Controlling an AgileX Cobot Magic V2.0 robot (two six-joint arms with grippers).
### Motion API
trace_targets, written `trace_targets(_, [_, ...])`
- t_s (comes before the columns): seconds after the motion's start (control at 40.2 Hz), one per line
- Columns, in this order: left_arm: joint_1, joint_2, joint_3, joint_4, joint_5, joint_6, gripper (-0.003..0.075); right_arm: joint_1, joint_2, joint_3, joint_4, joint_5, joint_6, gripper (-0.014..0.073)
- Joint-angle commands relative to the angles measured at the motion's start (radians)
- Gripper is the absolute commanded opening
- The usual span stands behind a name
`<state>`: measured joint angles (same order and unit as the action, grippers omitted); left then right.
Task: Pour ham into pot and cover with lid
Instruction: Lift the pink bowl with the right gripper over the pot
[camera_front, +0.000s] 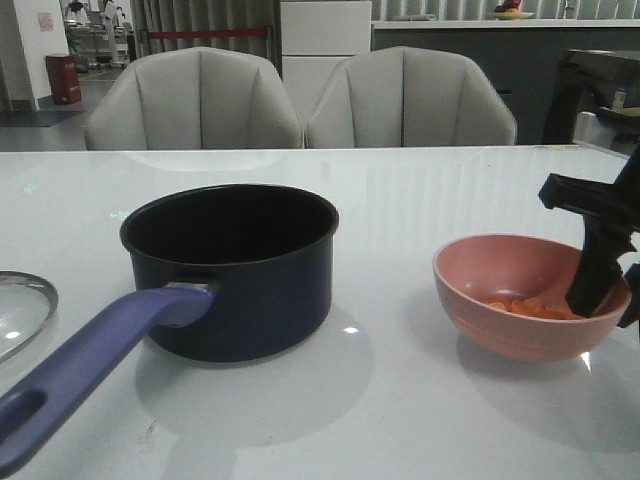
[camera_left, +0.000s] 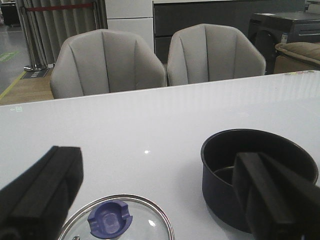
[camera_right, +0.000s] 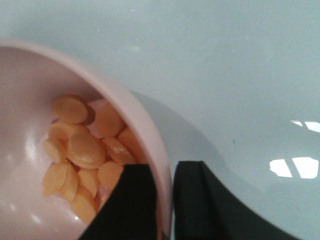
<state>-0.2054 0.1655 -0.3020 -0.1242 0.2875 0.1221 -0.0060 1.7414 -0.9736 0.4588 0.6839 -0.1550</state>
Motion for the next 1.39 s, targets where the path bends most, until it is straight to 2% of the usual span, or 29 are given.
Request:
trace_targets(0.0, [-0.008,0.010,-0.027,-0.004,-0.081,0.001,0.0648,-0.008,-0.038,-0.045,0.025,-0.017,-0.022,0.0161])
trace_targets(0.124, [-0.008,0.010,-0.027,-0.004,-0.079,0.001,0.0648,-0.008,-0.053,-0.083,0.026,0.011,-0.074,0.0134])
trace_targets(0.348, [-0.008,0.010,-0.027,-0.004,-0.079,0.001,0.0648,0.001,-0.118,-0.174,0.068,0.093,-0.078,0.0134])
trace_targets(0.448, [-0.008,0.010,-0.027,-0.004,-0.079,0.001,0.0648,0.050,-0.169,-0.225,0.053,0.078,-0.092,0.0134])
trace_targets(0.622, [-0.008,0.010,-0.027,-0.004,-0.079,0.001,0.0648,0.201,-0.219,-0.336,-0.025,0.031,-0.062,0.0142])
trace_targets(0.721, [-0.008,0.010,-0.027,-0.004,-0.079,0.001,0.0648,0.305,-0.202,-0.407,-0.142,0.021,0.013,0.0142])
trace_targets(0.97, [-0.008,0.010,-0.027,-0.004,-0.079,0.001,0.0648,0.527,-0.134,-0.510,-0.608,-0.038,0.349,0.0142])
trace_targets(1.194, [-0.008,0.010,-0.027,-0.004,-0.079,0.001,0.0648,0.644,-0.069,-0.520,-0.944,-0.116,0.586,0.0142])
trace_targets(1.368, [-0.008,0.010,-0.027,-0.004,-0.079,0.001,0.0648,0.676,-0.030,-0.520,-1.210,-0.190,0.804,0.0142])
